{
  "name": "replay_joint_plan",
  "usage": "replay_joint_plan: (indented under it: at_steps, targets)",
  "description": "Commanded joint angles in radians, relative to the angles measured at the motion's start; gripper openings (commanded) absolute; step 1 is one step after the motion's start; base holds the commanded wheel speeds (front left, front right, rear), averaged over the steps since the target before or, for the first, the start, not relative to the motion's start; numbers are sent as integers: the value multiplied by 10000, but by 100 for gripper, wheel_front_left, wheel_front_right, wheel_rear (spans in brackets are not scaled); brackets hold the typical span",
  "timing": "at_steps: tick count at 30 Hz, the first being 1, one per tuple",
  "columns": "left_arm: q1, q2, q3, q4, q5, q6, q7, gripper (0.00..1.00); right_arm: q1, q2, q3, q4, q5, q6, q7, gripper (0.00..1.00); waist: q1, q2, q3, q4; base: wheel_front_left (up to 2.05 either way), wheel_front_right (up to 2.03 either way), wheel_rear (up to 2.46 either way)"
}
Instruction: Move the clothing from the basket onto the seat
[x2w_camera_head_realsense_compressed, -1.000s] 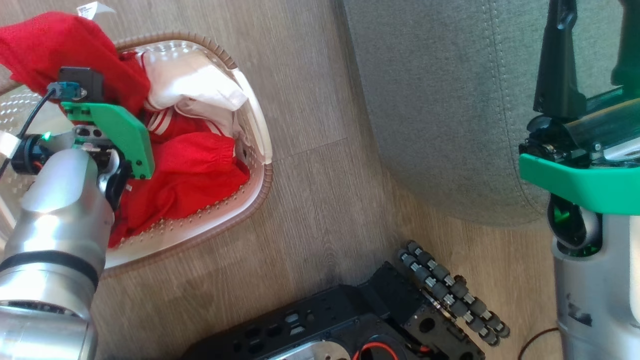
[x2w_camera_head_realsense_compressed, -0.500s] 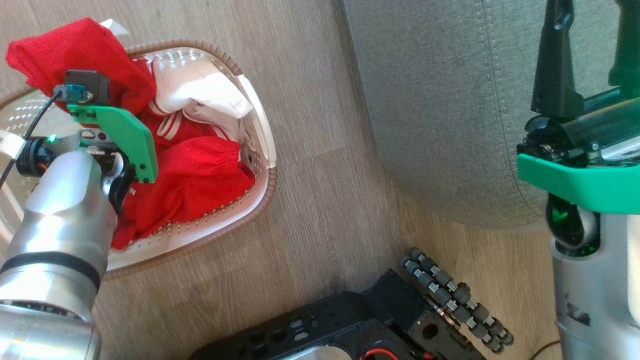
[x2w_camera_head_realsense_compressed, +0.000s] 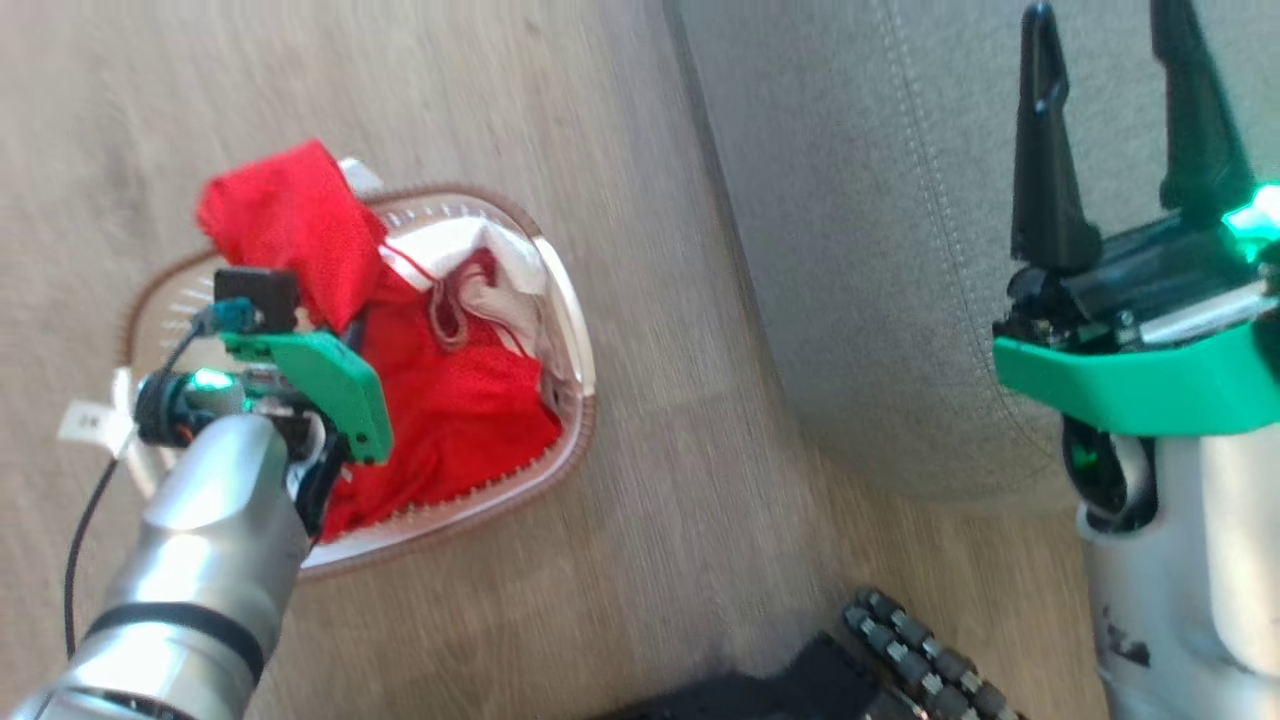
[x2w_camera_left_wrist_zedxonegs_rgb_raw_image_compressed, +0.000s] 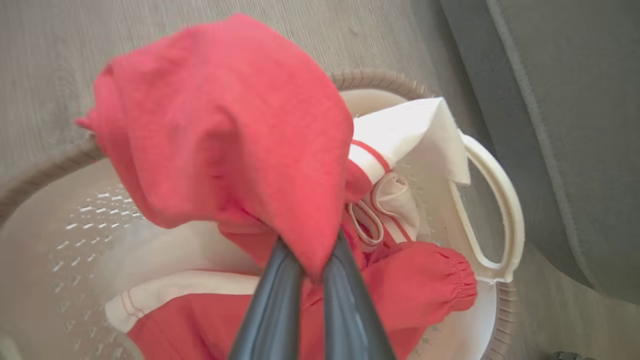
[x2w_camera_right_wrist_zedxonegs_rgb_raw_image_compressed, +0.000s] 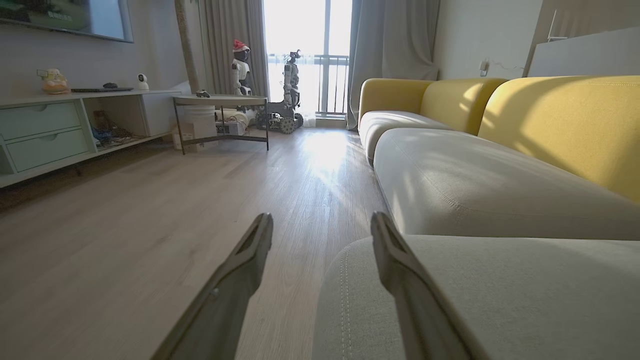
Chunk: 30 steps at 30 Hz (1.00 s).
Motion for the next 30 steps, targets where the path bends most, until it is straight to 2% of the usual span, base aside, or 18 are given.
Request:
replay_joint_plan:
  at_steps: [1,8,14,20,30]
  targets:
    - [277,180,82,-241,-130,-59,-222,0,406,83,83,-243,-96,-2,-49,100,0,-1,-851,479,0,0,0]
    - [980,59,-509,-1086,-680,-59,-752,0,968,-75,-77,40,-242,-2,-49,100,0,-1,-2259,1206,0,0,0]
    - [1303,262,-735,-2136,-988,-59,-875,0,1549,-308,-138,286,-95,-2,-49,100,0,-1,-3375,1802,0,0,0]
    - [1525,654,-432,-3702,-817,-56,-884,0,2116,-336,-131,433,231,-2,-49,100,0,-1,-4322,2254,0,0,0]
    - [1924,972,-162,-6135,-466,299,-876,0,2853,-474,244,691,405,-2,-49,100,0,-1,-5538,2643,0,0,0]
